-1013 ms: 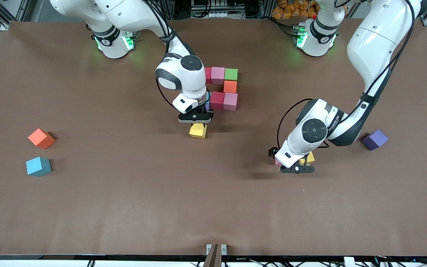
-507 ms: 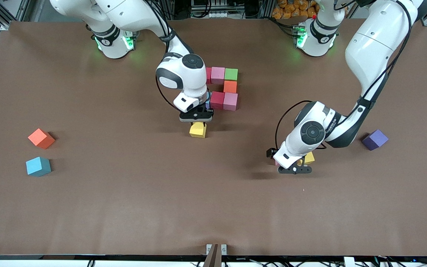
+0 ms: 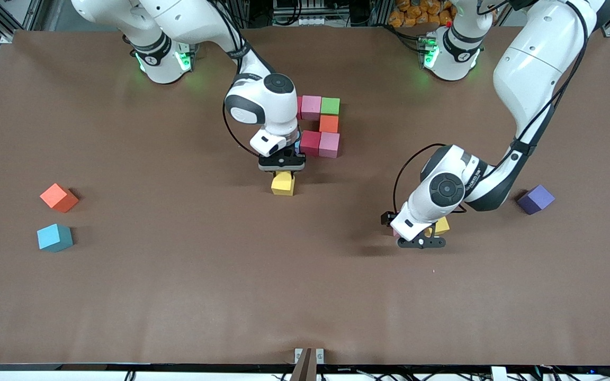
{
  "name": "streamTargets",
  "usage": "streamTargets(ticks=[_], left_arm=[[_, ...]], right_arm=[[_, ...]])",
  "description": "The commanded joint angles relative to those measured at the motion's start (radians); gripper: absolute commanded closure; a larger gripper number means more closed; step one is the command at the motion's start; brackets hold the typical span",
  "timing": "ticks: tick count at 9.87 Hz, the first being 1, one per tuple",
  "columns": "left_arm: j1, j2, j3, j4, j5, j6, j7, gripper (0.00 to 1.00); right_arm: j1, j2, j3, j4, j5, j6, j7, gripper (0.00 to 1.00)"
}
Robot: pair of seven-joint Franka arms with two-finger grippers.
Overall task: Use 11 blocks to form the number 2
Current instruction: 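Lift the pink cube while the right gripper places yellow below purple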
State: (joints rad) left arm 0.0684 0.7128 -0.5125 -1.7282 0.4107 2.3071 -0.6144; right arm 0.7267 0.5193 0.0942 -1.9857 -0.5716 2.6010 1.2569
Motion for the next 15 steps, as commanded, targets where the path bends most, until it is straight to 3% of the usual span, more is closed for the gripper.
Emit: streamTargets(ticks=[1, 4, 5, 10, 12, 15], left_arm=[[0.002, -0.006, 0.0, -0.005, 0.022, 0.009, 0.01, 0.24], [0.014, -0.016, 0.0, -0.005, 0.022, -0.005, 0.042, 0.87], [0.016, -0.041, 0.0, -0.004, 0.022, -0.02, 0.051, 1.0], [0.048, -0.121, -0.003, 0.002, 0.02, -0.074, 0.081, 1.0], [0.062, -0.143, -0.003, 0.002, 0.019, -0.074, 0.087, 1.0], [0.102, -0.18, -0.004, 0.007, 0.008, -0.074, 0.087, 1.0]], right_arm=[[0.029, -0.005, -0.007, -0.027, -0.022, -0.001, 0.065, 0.77], [0.031, -0.008, -0.005, -0.036, -0.022, -0.015, 0.076, 0.77], [0.042, -0.008, -0.005, -0.036, -0.022, -0.015, 0.082, 0.77], [0.043, -0.008, -0.005, -0.045, -0.022, -0.016, 0.082, 0.77], [0.043, -0.008, -0.005, -0.045, -0.022, -0.016, 0.084, 0.67], [0.039, -0.008, -0.004, -0.042, -0.021, -0.016, 0.093, 0.04]])
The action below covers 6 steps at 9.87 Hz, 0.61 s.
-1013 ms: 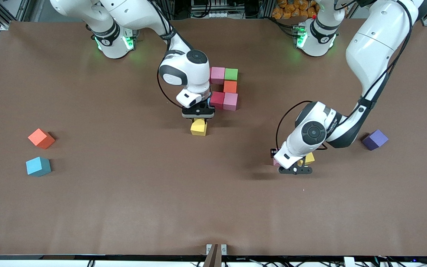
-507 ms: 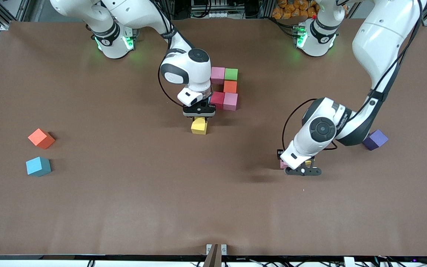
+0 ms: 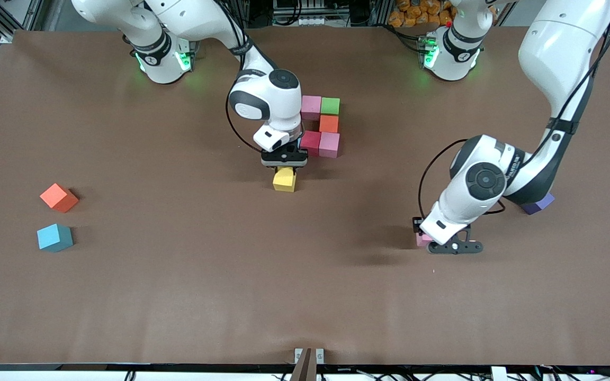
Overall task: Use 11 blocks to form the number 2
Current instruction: 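Lift the pink cube while the right gripper places yellow below purple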
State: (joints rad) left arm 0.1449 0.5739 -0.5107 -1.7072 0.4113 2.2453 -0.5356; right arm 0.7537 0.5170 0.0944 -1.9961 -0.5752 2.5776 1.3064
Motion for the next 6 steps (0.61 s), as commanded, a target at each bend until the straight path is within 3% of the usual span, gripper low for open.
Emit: streamTargets(ticks=[1, 6], left_arm=[[0.037, -0.052, -0.006, -0.009, 0.006, -0.012, 0.008, 1.0], [0.061, -0.146, -0.005, 0.001, -0.06, -0.041, -0.004, 1.0]], right_arm=[[0.004, -0.006, -0.004, -0.029, -0.014, 0.007, 0.043, 0.0], [-0.028, -0.015, 0.001, 0.005, 0.04, 0.007, 0.068, 0.0]])
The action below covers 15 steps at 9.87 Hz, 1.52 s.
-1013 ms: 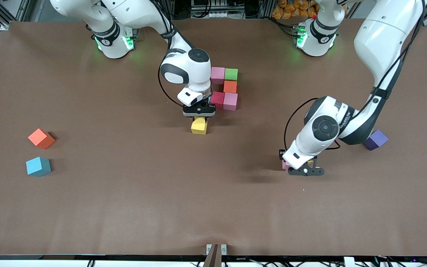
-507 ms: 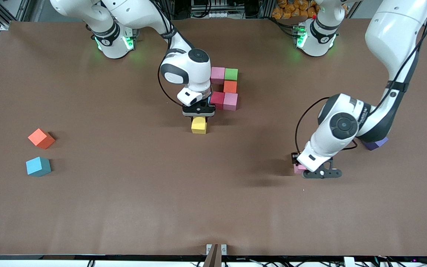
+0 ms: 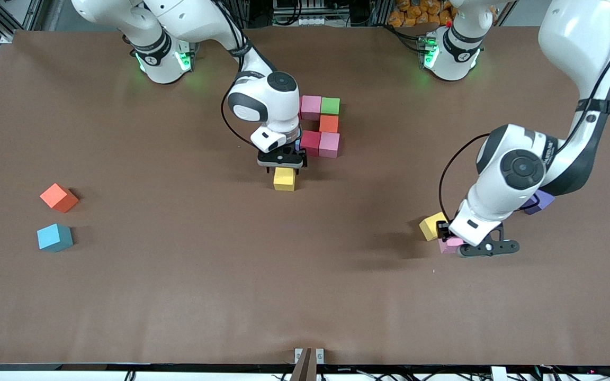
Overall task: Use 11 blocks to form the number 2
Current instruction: 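Lift the pink cube while the right gripper places yellow below purple, then reach the right gripper to the cyan cube while the left gripper holds pink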
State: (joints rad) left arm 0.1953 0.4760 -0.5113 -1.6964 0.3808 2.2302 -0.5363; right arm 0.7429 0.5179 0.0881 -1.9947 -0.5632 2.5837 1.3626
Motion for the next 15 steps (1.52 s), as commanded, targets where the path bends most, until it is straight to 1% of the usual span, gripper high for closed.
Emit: streamTargets(ticks=[1, 2, 3, 4, 5, 6, 7, 8, 9, 10, 12, 14, 15], left_arm=[[0.013, -0.069, -0.004, -0.009, -0.031, -0.026, -0.004, 1.0], [0.015, -0.085, -0.004, -0.006, -0.031, -0.037, -0.004, 1.0], [0.015, -0.091, -0.004, 0.018, -0.031, -0.062, -0.004, 1.0], [0.015, -0.094, -0.004, 0.032, -0.031, -0.089, -0.004, 1.0], [0.015, -0.103, -0.007, 0.032, -0.034, -0.095, -0.007, 1.0], [0.013, -0.144, -0.006, 0.032, -0.046, -0.131, -0.005, 1.0], [0.016, -0.18, -0.007, 0.034, -0.052, -0.176, -0.001, 1.0], [0.015, -0.204, -0.006, 0.034, -0.1, -0.199, -0.004, 1.0], [0.012, -0.217, -0.006, 0.034, -0.124, -0.202, -0.007, 1.0], [0.01, -0.217, -0.006, 0.035, -0.125, -0.224, -0.008, 1.0], [0.033, -0.235, -0.003, 0.038, -0.158, -0.236, 0.004, 1.0], [0.021, -0.246, -0.007, 0.04, -0.158, -0.236, 0.0, 1.0], [0.021, -0.241, -0.009, 0.04, -0.155, -0.236, 0.006, 1.0]], right_arm=[[-0.037, -0.021, 0.01, 0.01, 0.04, 0.001, 0.006, 0.0], [-0.081, -0.027, 0.021, 0.017, 0.043, 0.001, -0.013, 0.0], [-0.153, -0.041, 0.066, 0.017, 0.061, 0.0, -0.06, 0.0], [-0.262, -0.053, 0.156, 0.017, 0.137, -0.005, -0.145, 0.0], [-0.368, -0.064, 0.238, 0.03, 0.21, -0.054, -0.24, 0.0], [-0.458, -0.07, 0.302, 0.051, 0.263, -0.104, -0.323, 0.0], [-0.526, -0.071, 0.356, 0.071, 0.307, -0.137, -0.374, 0.0], [-0.562, -0.072, 0.378, 0.079, 0.313, -0.157, -0.405, 0.0], [-0.571, -0.072, 0.38, 0.077, 0.313, -0.158, -0.422, 0.0], [-0.576, -0.073, 0.38, 0.077, 0.313, -0.16, -0.453, 0.0], [-0.606, -0.079, 0.383, 0.079, 0.316, -0.185, -0.522, 0.0], [-0.654, -0.088, 0.383, 0.079, 0.338, -0.201, -0.641, 0.0], [-0.696, -0.091, 0.39, 0.08, 0.357, -0.224, -0.739, 0.0]])
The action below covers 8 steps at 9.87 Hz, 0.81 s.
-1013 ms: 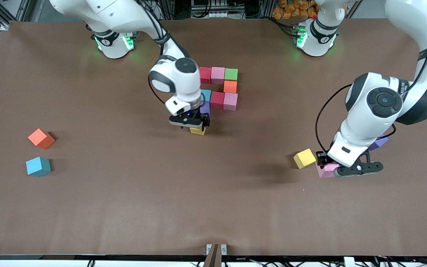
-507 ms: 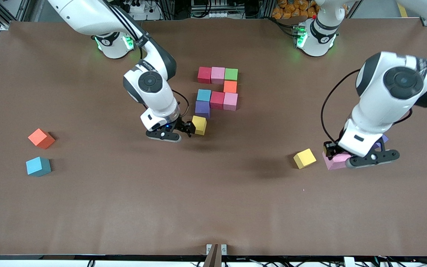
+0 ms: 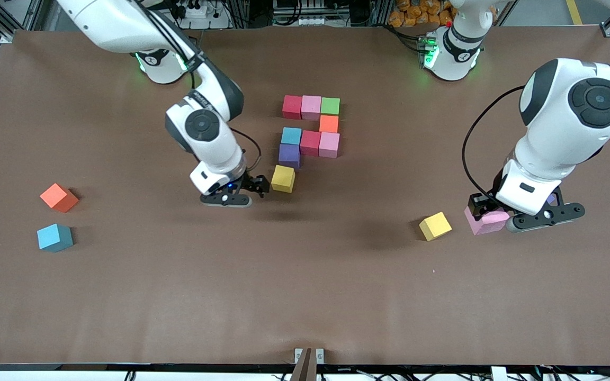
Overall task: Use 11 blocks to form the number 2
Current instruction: 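Reach the right gripper to the cyan cube while the left gripper holds pink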
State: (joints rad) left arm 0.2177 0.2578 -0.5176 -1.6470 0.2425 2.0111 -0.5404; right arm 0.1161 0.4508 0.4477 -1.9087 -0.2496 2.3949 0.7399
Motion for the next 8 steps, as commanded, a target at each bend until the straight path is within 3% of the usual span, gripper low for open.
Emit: streamTargets(ticks=[1, 8], left_arm=[[-0.004, -0.02, -0.001, -0.01, -0.014, -0.017, 0.01, 1.0], [0.003, -0.048, -0.018, 0.003, -0.015, -0.069, 0.004, 1.0]], right_arm=[[-0.117, -0.027, 0.034, -0.004, 0.065, -0.04, -0.229, 0.0], [-0.45, -0.02, 0.026, 0.008, 0.07, -0.042, -0.977, 0.0]])
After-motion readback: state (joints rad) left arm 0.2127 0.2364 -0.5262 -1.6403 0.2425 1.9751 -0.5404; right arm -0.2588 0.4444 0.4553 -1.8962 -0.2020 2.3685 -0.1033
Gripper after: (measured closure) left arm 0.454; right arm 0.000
